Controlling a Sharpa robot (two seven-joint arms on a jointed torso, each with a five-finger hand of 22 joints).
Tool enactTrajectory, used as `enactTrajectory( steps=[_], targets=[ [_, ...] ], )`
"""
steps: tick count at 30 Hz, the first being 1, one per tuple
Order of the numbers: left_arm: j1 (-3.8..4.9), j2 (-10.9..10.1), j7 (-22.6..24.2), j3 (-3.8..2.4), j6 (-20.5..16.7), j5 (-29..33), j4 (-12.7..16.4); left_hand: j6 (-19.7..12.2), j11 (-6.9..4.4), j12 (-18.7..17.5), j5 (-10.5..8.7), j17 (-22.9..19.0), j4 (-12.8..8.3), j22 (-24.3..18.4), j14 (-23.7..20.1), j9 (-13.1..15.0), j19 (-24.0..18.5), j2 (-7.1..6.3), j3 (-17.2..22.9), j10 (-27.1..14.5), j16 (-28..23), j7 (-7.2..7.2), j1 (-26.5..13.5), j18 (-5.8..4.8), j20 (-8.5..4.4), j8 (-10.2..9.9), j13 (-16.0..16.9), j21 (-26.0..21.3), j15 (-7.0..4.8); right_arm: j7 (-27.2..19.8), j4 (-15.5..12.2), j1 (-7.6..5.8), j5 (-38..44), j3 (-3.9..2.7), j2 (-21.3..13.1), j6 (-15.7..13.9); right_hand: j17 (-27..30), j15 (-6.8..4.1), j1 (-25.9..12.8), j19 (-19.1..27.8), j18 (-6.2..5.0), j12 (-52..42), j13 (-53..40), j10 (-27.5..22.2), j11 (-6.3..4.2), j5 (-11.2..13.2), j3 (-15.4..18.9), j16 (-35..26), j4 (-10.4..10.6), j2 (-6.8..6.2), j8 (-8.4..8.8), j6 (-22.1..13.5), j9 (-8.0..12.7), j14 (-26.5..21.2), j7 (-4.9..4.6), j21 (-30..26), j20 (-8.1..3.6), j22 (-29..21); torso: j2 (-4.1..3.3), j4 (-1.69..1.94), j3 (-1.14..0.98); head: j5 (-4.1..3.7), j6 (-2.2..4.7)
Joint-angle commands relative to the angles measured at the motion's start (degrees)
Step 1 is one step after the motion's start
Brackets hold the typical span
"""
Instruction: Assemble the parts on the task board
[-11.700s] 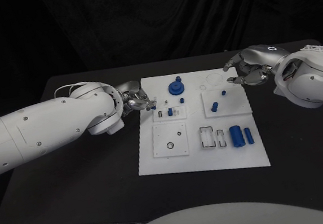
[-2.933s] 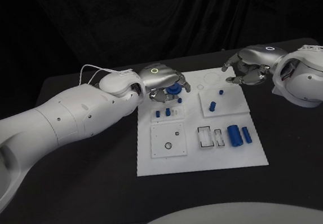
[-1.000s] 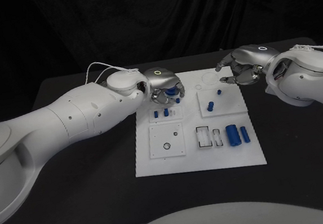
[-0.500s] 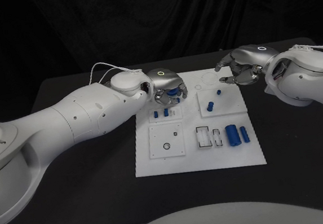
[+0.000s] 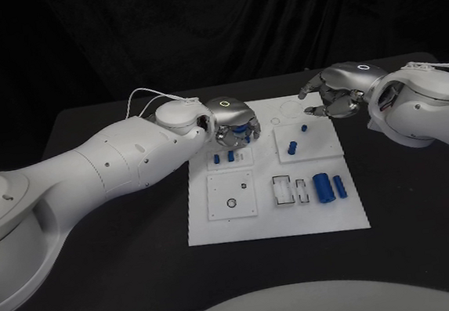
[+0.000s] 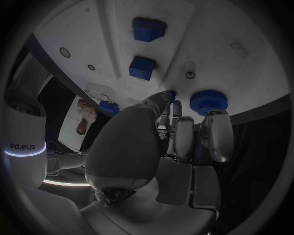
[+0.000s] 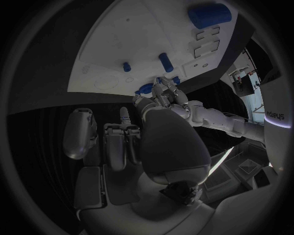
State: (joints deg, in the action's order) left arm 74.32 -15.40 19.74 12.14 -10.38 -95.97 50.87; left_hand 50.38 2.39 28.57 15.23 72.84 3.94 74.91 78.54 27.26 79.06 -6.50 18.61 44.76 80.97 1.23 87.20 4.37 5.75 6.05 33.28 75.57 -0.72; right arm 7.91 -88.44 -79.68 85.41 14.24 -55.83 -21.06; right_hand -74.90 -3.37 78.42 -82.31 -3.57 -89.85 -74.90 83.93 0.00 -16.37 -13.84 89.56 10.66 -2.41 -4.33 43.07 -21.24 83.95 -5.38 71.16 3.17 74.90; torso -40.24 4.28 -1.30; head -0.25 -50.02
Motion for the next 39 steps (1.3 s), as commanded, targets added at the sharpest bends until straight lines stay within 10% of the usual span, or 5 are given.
enactTrajectory(
  steps=[1,21,39],
  targets=[
    [-0.15,0.1,0.5,-0.05,1.2,-0.1,0.2,0.5,0.04,0.2,0.21,0.0,0.0,10.3,0.3,0.1,0.3,0.42,0.3,0.5,0.2,0.02,-0.3,-0.74,-0.10,0.4,0.1,0.1,-0.13,0.3,-0.1,0.12,0.2,-0.04,-0.1,-0.7,-14.7,0.25,-0.3,0.5,-0.42,-0.2,-15.1,6.1,0.25,0.1,0.1,-0.3,-0.3,0.41,0.24,0.5,0.1,5.8,-0.04,-0.4,0.10,9.8,-0.03,0.12,-0.01,-0.09,0.02],
    [-0.33,-0.1,0.4,-0.05,0.5,-0.1,-0.1,4.1,-1.46,0.0,-0.28,-0.3,-0.9,10.4,0.4,2.4,0.5,1.26,0.9,4.6,0.2,2.13,-0.9,-0.82,-0.29,2.0,1.4,0.4,-1.03,0.4,-0.3,0.11,0.1,-0.04,-0.4,-0.6,-14.7,0.25,-0.3,0.5,-0.42,-0.2,-15.1,6.1,0.25,0.1,0.1,-0.3,-0.3,0.41,0.24,0.5,0.1,5.8,-0.04,-0.4,0.10,9.8,0.07,0.24,0.00,-0.25,0.02],
    [-0.35,-3.8,1.9,-0.04,-7.3,-0.1,4.0,6.3,-1.92,-3.8,-0.75,1.1,-1.6,11.0,2.7,4.9,2.2,1.95,1.0,10.2,1.2,2.28,-1.2,-1.27,-0.51,2.7,0.7,2.3,-1.82,0.5,-0.5,0.11,0.1,-0.04,-1.1,-0.3,-14.6,0.24,-0.4,0.4,-0.42,-0.2,-15.1,6.1,0.24,0.1,0.0,-0.5,-0.4,0.42,0.27,0.6,0.2,5.8,-0.04,-0.4,0.09,9.8,0.11,0.24,0.02,-0.36,0.02]
  ],
)
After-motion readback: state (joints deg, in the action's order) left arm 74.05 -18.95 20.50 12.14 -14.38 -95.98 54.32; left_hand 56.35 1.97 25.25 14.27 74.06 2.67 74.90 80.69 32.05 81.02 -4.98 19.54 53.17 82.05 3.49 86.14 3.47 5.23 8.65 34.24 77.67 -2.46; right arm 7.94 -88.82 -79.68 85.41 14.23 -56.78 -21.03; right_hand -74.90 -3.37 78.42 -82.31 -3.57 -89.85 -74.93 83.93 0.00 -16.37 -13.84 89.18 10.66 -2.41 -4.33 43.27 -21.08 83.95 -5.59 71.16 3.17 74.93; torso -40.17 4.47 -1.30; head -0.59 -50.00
